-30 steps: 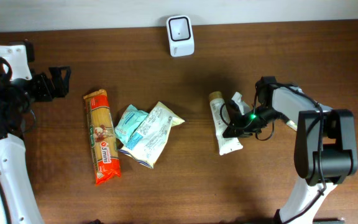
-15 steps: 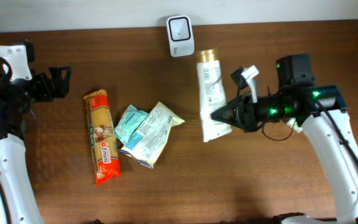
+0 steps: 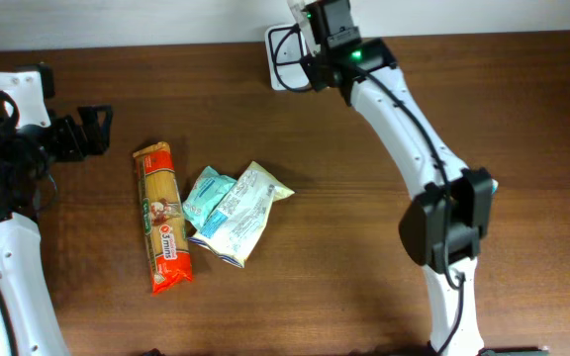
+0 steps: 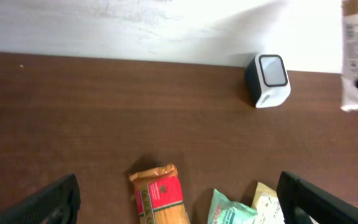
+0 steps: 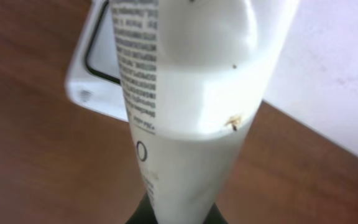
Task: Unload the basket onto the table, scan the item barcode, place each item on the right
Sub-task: 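Lift the tube and hold it over the scanner window, then move the tube right and set it down beside the tissue pack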
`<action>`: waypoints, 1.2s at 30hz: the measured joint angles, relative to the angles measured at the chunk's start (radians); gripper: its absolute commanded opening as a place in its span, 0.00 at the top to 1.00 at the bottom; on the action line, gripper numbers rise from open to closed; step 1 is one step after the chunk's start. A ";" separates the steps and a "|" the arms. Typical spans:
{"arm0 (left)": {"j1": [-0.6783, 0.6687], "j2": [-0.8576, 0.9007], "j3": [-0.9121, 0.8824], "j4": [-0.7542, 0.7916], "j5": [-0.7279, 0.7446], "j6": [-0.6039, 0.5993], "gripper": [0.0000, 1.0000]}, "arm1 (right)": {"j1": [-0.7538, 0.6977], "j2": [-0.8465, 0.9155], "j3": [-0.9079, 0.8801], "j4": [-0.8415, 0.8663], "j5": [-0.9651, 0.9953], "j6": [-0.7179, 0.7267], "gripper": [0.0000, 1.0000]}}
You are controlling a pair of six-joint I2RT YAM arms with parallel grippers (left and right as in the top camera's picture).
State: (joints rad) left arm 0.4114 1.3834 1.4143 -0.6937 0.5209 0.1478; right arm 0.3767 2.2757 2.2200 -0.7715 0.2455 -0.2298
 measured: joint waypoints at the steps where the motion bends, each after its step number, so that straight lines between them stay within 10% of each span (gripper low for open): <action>1: 0.000 0.000 0.000 -0.002 0.000 0.000 0.01 | 0.004 0.032 0.000 0.075 0.068 -0.056 0.96; 7: 0.000 0.000 0.000 0.000 0.000 0.000 0.01 | 0.090 0.227 0.006 0.369 0.447 -0.426 0.96; 21: 0.000 0.000 0.000 0.000 0.000 0.000 0.01 | 0.108 0.288 0.006 0.377 0.596 -0.425 0.96; 31: 0.000 0.000 0.000 0.000 0.000 0.000 0.01 | 0.088 -0.308 0.026 -0.520 -0.096 0.123 0.96; 36: 0.000 0.000 0.000 0.000 0.000 0.000 0.01 | -0.246 -0.341 -0.069 -0.858 -0.224 0.403 0.96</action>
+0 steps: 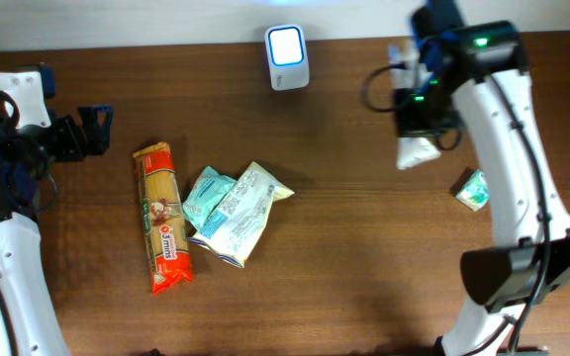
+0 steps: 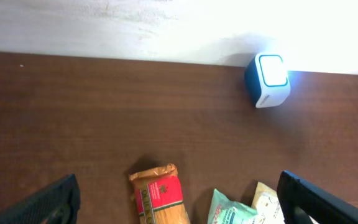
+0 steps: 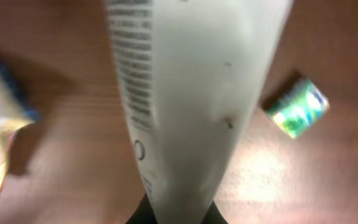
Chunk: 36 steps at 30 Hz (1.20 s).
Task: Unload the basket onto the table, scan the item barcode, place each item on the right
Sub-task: 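Move the tube right and set it down beside the tissue pack, then reach the right gripper to the white-and-blue wipes packet and grasp it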
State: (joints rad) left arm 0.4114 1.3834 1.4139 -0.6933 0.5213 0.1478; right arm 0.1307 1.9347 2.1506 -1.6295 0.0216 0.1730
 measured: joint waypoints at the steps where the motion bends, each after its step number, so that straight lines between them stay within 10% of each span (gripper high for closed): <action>1: 0.000 0.000 0.000 -0.002 0.000 0.000 0.01 | -0.051 0.004 -0.052 0.008 0.003 0.031 0.96; 7: 0.000 0.000 0.000 0.000 0.000 0.000 0.01 | -0.232 0.017 -0.605 0.318 0.014 0.123 0.96; 10: 0.000 0.000 0.000 0.000 0.000 0.000 0.01 | -0.309 0.017 -0.759 0.473 0.042 0.144 0.41; 19: 0.000 0.000 0.000 0.000 0.000 0.000 0.01 | -0.272 0.008 -0.494 0.370 -0.270 -0.021 0.39; 31: 0.000 0.000 0.000 0.000 0.000 0.000 0.01 | 0.549 0.080 -0.473 0.734 -0.482 0.141 0.50; 36: 0.000 0.000 0.000 -0.001 0.000 0.000 0.01 | 0.649 0.188 -0.473 0.789 -0.460 0.193 0.50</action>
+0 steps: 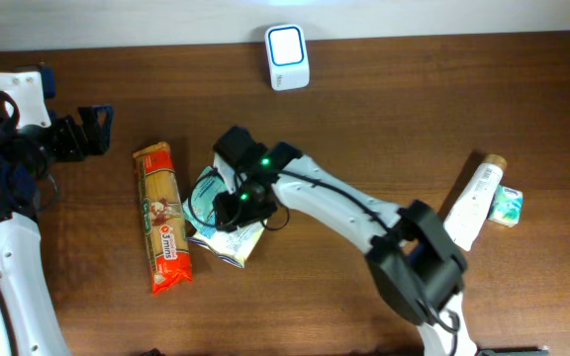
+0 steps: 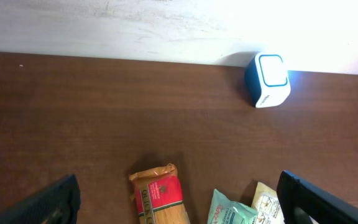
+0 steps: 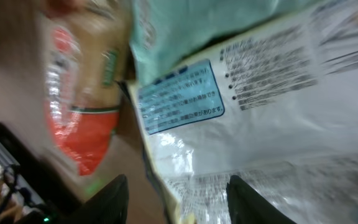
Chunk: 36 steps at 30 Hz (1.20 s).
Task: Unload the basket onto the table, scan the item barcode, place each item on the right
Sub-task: 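Reach the right gripper to the white-and-blue wipes packet and grasp it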
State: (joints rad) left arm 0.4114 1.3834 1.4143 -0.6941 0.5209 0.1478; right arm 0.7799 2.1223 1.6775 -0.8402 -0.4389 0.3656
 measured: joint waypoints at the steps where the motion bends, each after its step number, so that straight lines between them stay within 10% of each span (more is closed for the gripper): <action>1: 0.000 0.000 0.000 0.000 0.000 0.000 0.01 | 0.005 0.045 0.000 0.000 -0.016 0.005 0.50; 9: 0.000 0.000 0.000 0.000 0.000 0.000 0.01 | -0.161 0.061 0.002 -0.292 0.003 -0.108 0.44; 17: 0.000 0.000 0.000 0.000 0.000 0.000 0.01 | -0.405 0.061 0.002 -0.193 -0.071 -0.352 0.50; 24: 0.000 0.000 0.000 0.000 0.000 0.000 0.01 | -0.274 -0.026 0.151 -0.364 -0.098 -0.404 0.50; 36: 0.000 0.000 0.000 0.000 0.000 0.000 0.01 | 0.035 0.169 0.167 -0.101 -0.055 -0.035 0.50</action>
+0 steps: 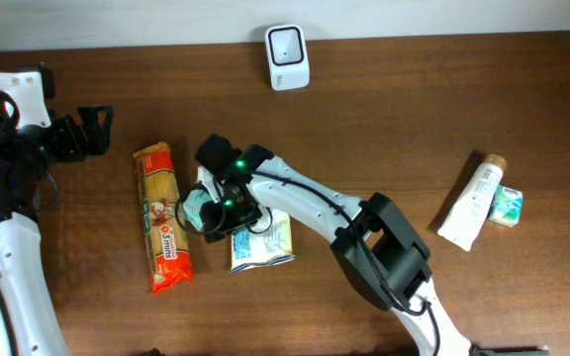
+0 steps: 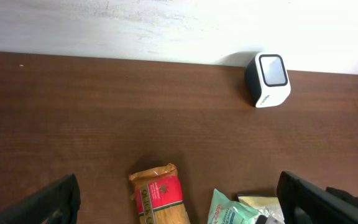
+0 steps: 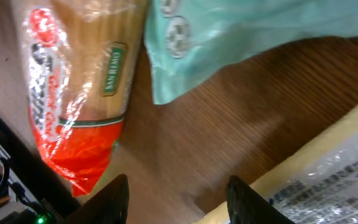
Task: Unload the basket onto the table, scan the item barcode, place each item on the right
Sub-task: 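Reach the right gripper to the white-and-blue wipes packet and grasp it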
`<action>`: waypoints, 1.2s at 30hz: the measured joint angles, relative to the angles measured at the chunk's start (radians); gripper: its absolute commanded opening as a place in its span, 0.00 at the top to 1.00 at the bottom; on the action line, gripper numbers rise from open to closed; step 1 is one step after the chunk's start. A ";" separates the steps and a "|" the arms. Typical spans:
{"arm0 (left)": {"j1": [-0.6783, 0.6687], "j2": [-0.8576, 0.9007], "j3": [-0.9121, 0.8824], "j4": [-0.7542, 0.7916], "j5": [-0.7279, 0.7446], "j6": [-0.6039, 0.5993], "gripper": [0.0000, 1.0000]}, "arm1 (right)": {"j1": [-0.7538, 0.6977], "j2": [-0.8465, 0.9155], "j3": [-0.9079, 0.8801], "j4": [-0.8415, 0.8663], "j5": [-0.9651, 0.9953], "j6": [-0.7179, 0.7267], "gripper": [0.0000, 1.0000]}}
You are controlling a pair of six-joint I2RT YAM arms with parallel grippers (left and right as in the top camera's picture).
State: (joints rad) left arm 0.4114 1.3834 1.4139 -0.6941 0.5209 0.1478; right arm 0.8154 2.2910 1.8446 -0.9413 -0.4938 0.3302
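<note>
The white scanner (image 1: pixel 287 44) stands at the table's far edge, also visible in the left wrist view as the scanner (image 2: pixel 267 78). My right gripper (image 1: pixel 224 206) is low over the pouches and open; in its wrist view the right gripper (image 3: pixel 178 186) has bare wood between its fingers. A teal pouch (image 3: pixel 247 25) lies just beyond it, and a white and yellow pouch (image 1: pixel 261 242) lies to its right. The orange pasta pack (image 1: pixel 163 218) lies to the left. My left gripper (image 1: pixel 95 131) hangs open at the far left.
A white tube (image 1: pixel 469 206) and a small teal box (image 1: pixel 509 205) lie together at the right. The table's far edge meets a white wall (image 2: pixel 166 25). The left wrist view looks over bare wood (image 2: pixel 104 112) between the scanner and the pasta pack.
The white and yellow pouch has turned and now lies nearer the front edge, off the teal pouch. My right gripper has shifted slightly left. The scanner's face has gone dim.
My right gripper held the white tube up at the scanner. Then it held the tube over the right side, with the scanner lit. Then the tube lay beside the teal box and the gripper was open over the pouches. Now the white pouch has been displaced.
</note>
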 measured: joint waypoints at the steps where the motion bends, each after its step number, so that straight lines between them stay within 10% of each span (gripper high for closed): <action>1: 0.000 0.000 0.000 0.000 0.000 0.000 0.01 | -0.006 0.000 0.000 -0.019 0.000 0.006 0.50; 12: 0.000 0.000 0.000 0.000 0.000 0.000 0.01 | -0.087 0.001 -0.001 -0.192 0.076 -0.021 0.50; 20: 0.000 0.000 0.000 0.000 0.000 0.000 0.01 | -0.324 -0.017 0.039 -0.289 0.072 -0.388 0.49; 27: 0.000 0.000 0.000 0.000 0.000 0.000 0.01 | -0.648 -0.089 0.063 -0.288 0.127 -0.319 0.00; 36: 0.000 0.000 0.000 0.000 0.000 0.000 0.01 | -0.583 -0.062 -0.150 0.003 -0.066 -0.328 0.01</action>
State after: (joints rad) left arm 0.4114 1.3834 1.4143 -0.6945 0.5209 0.1478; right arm 0.2325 2.2288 1.6951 -0.9382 -0.5598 0.0021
